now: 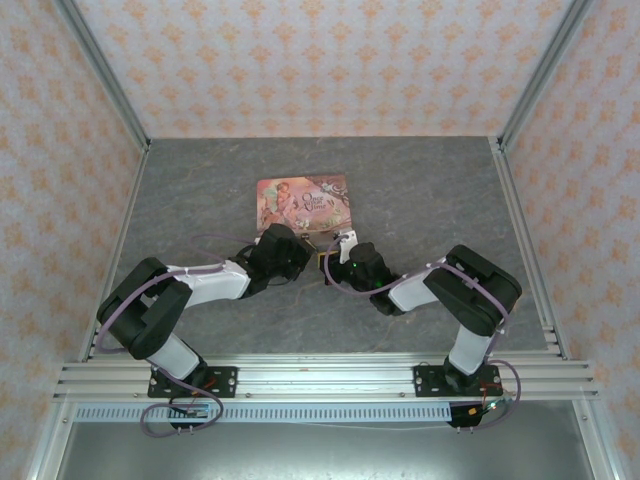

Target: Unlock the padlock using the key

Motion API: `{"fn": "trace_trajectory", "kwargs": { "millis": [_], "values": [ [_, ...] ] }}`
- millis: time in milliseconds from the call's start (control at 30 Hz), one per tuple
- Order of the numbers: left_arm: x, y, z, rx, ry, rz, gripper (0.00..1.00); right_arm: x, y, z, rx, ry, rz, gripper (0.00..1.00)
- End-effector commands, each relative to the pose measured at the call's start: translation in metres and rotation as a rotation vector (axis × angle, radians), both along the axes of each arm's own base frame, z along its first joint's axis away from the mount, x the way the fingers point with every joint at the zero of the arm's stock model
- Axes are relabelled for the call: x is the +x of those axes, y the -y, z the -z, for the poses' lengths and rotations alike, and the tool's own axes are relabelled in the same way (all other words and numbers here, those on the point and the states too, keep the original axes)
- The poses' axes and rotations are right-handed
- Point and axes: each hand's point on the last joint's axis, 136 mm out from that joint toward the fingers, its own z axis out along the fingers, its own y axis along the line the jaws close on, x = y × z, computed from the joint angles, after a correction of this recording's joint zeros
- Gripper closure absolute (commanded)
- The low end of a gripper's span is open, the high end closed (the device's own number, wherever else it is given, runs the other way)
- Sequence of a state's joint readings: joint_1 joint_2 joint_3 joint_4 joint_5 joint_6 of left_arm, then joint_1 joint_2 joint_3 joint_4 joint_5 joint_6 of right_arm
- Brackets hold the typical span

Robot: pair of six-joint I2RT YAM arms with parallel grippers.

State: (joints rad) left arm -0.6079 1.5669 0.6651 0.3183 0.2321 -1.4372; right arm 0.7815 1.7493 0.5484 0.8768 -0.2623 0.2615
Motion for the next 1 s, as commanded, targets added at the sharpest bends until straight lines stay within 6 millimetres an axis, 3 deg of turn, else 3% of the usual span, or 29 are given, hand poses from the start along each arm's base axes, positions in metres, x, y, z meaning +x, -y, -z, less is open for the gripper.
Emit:
{"fn": "trace_trajectory", "kwargs": {
  "millis": [0,333,500,767,967],
  "values": [
    [-0.011,-0.009,0.016,0.049,-0.058,0.012,0.84,0.011,-0.007,-0.023,0.048,0.051,0.003,1.00],
    [-0.017,-0.023,0.006,0.074,-0.041,0.011,0.62,0.012,-0.009,-0.018,0.047,0.012,0.010,1.00],
    [-0.018,-0.041,-0.021,0.118,0.019,0.013,0.39,0.011,-0.013,-0.019,0.092,-0.023,0.012,1.00],
    [-0.015,-0.091,-0.064,0.179,0.084,-0.043,0.23,0.009,-0.015,-0.015,0.169,-0.076,0.031,1.00],
    [0.008,-0.142,-0.086,0.308,0.114,-0.036,0.11,0.008,-0.011,-0.016,0.253,-0.152,0.075,1.00]
  ]
}}
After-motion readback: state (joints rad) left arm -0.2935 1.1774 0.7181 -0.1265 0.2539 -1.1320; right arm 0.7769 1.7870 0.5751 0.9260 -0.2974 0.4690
